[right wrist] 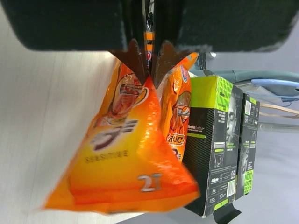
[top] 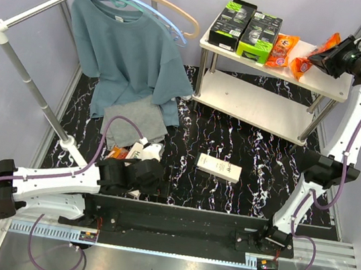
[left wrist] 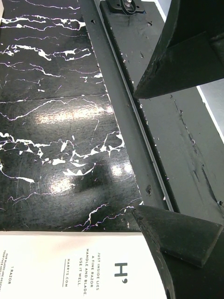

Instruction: Place and organize the shaving razors onto the shelf

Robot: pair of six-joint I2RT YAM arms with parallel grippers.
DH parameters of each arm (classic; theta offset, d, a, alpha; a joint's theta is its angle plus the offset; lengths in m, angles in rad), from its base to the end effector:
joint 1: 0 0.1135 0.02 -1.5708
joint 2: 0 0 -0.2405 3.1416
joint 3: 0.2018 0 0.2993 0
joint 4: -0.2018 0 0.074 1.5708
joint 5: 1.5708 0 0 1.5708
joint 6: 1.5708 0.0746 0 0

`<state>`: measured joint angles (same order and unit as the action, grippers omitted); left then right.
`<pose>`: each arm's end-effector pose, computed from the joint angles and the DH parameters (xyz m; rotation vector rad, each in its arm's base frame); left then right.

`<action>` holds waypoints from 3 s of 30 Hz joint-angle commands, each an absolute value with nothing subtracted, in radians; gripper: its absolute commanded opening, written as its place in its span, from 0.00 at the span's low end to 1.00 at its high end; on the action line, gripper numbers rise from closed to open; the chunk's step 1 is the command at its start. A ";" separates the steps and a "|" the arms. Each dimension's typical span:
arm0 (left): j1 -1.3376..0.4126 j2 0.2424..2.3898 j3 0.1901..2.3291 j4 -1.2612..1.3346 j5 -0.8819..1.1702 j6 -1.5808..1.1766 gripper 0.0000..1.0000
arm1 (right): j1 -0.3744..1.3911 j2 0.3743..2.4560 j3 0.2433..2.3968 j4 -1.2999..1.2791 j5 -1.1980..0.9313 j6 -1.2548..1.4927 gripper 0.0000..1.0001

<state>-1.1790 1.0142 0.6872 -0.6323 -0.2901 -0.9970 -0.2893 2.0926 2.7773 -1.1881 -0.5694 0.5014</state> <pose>0.1241 -0.2446 0.1612 0.1149 2.5556 -0.5411 0.4417 -0.0895 0.4879 0.4588 2.0125 0.7191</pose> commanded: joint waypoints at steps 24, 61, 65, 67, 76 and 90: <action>-1.177 1.019 0.696 -0.589 -0.275 -0.999 0.99 | -0.252 2.051 2.790 -1.160 -0.476 0.451 0.70; -0.785 1.022 0.930 -0.771 -0.187 -0.701 0.99 | -0.069 1.207 1.660 -0.951 -0.295 0.406 0.95; -0.608 1.026 0.965 -0.866 -0.199 -0.666 0.99 | -0.069 1.175 1.611 -0.948 -0.296 0.402 0.96; -0.487 1.037 0.983 -0.920 -0.196 -0.664 0.99 | -0.069 1.172 1.597 -0.942 -0.304 0.403 0.96; -0.063 1.129 0.833 -0.818 -0.042 -0.620 0.96 | -0.069 1.164 1.565 -0.937 -0.314 0.394 0.96; -0.026 1.210 0.738 -0.710 0.035 -0.595 0.89 | -0.069 1.154 1.516 -0.905 -0.328 0.402 0.96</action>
<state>-0.0303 1.1946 0.7429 -0.7742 -0.0284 -0.6197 -0.0738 1.1782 1.5230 -0.9615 -0.3153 0.4004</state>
